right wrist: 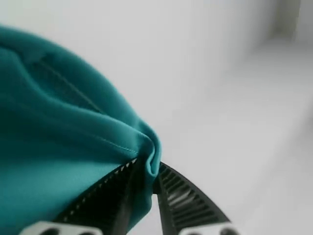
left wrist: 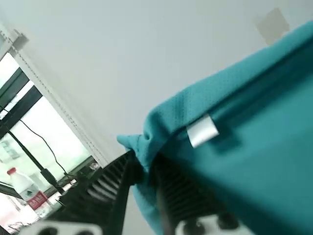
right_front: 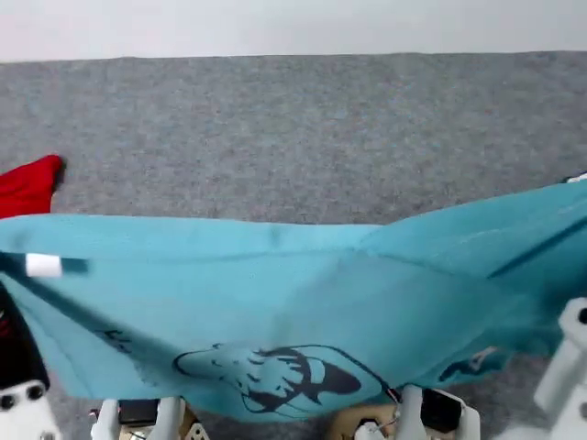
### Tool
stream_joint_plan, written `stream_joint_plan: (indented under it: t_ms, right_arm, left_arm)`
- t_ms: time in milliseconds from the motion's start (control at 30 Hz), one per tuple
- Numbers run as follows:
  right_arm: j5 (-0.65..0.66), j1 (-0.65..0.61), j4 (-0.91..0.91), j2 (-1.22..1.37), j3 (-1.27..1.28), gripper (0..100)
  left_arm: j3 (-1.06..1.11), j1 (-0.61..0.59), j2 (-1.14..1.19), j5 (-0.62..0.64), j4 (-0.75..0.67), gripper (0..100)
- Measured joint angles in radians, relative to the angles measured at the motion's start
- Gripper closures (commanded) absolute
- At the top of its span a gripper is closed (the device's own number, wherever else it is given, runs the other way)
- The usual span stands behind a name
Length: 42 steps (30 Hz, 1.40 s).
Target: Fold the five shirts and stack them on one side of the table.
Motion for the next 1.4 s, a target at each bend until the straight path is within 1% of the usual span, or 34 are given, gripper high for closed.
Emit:
stream_joint_plan:
  t_ms: [267, 367, 467, 567, 667, 833, 933, 1033, 1100, 1233, 1400]
  right_arm:
    - [0.000, 0.000, 0.017, 0.130, 0.107, 98.7]
    - [0.000, -0.020, 0.041, 0.180, 0.189, 98.7]
    - [0.000, -0.061, 0.044, 0.222, 0.302, 98.7]
    - [0.000, -0.103, 0.040, 0.262, 0.442, 98.7]
    - [0.000, -0.135, -0.018, 0.272, 0.617, 98.7]
    - [0.000, -0.149, -0.242, 0.281, 0.918, 98.7]
    - [0.003, -0.155, -0.416, 0.282, 1.097, 98.7]
    - [0.003, -0.167, -0.574, 0.282, 1.238, 98.7]
    - [0.003, -0.167, -0.649, 0.282, 1.292, 98.7]
    - [0.003, -0.173, -0.764, 0.308, 1.326, 98.7]
    - [0.063, -0.175, -0.899, 0.408, 1.327, 98.7]
  left_arm:
    - [0.382, 0.002, 0.009, 0.000, -0.005, 100]
    - [0.569, 0.003, 0.009, 0.000, -0.058, 100]
    - [0.773, 0.005, 0.018, 0.000, -0.163, 100]
    - [0.976, 0.006, 0.032, 0.000, -0.324, 100]
    - [1.183, 0.008, 0.044, 0.000, -0.537, 100]
    - [1.530, 0.008, 0.048, 0.000, -0.942, 100]
    - [1.674, 0.009, 0.095, 0.005, -1.169, 100]
    - [1.689, 0.009, 0.206, 0.003, -1.316, 100]
    - [1.660, 0.009, 0.305, 0.003, -1.367, 100]
    - [1.491, 0.009, 0.542, 0.003, -1.392, 100]
    - [1.206, 0.011, 0.847, 0.005, -1.396, 100]
